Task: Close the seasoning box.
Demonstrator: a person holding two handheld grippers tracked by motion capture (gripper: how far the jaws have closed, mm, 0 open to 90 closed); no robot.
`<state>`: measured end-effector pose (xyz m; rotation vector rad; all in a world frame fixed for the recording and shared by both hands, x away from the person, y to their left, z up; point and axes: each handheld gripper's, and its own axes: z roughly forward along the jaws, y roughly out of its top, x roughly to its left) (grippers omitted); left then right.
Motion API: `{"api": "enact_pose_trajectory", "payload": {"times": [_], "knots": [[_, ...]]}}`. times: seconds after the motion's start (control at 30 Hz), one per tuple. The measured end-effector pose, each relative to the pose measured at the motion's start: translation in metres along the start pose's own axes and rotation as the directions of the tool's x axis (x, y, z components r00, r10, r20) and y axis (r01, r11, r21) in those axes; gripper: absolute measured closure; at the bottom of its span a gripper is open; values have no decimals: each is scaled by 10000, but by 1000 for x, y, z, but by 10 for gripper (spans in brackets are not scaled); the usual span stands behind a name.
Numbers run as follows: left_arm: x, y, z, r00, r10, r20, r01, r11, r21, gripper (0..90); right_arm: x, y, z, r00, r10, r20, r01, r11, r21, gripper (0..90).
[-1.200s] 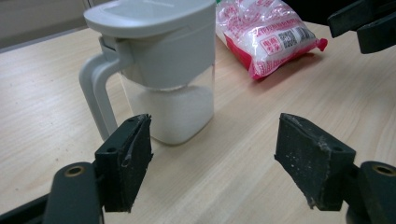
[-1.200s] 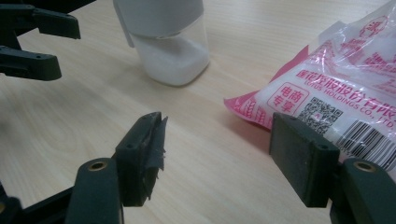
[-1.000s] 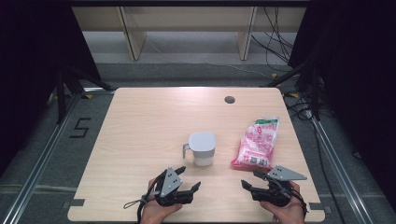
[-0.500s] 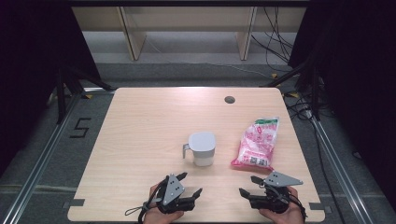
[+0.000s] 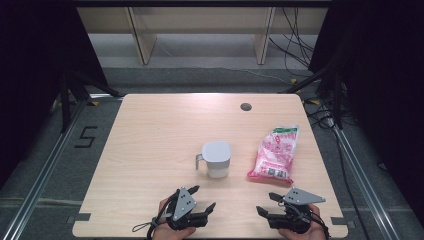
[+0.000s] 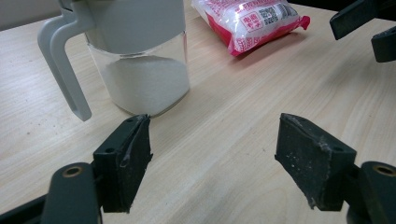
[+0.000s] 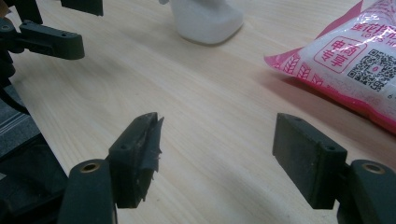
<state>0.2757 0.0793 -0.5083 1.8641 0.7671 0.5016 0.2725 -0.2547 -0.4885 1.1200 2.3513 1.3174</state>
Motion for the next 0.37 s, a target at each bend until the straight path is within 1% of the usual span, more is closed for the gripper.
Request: {"api": "enact_pose_trajectory", "payload": {"times": [0.03, 0.07, 0.1, 0.13, 0.17, 0.2, 0.23, 0.3, 0.37], "knots": [[-1, 0, 0, 9999, -107, -13, 107, 9999, -59, 257, 1, 0, 0, 10000, 93, 31, -93, 10000, 31, 324], [1, 0, 0, 10000, 37, -30, -37, 10000, 48, 257, -1, 0, 1, 10000, -97, -9, 97, 10000, -24, 322], [1, 0, -1, 10000, 0, -80, 1, 9999, 141, 257, 0, 0, 0, 10000, -60, 36, 60, 10000, -15, 322], [1, 0, -1, 9999, -72, -76, 72, 10000, 55, 257, -1, 0, 0, 9999, -109, 69, 109, 9999, 10, 321], [1, 1, 0, 10000, -18, -80, 19, 10000, 34, 257, -1, 0, 0, 9999, -75, 74, 75, 10000, 3, 322], [1, 0, 1, 9999, -119, -18, 119, 9999, -68, 257, -1, 0, 0, 9999, -72, 76, 72, 10000, 3, 322], [2, 1, 0, 9999, 53, -105, -53, 10000, 72, 257, -1, 0, 0, 9999, -64, 80, 64, 10000, 6, 322], [3, 1, -1, 10000, 0, -61, 1, 9999, 142, 257, -1, 0, 0, 10000, -1, 56, 1, 10000, 1, 322], [5, 2, -2, 9999, -3, -131, 6, 9999, 170, 256, 1, 0, 0, 9999, 116, 86, -116, 9999, 32, 321]]}}
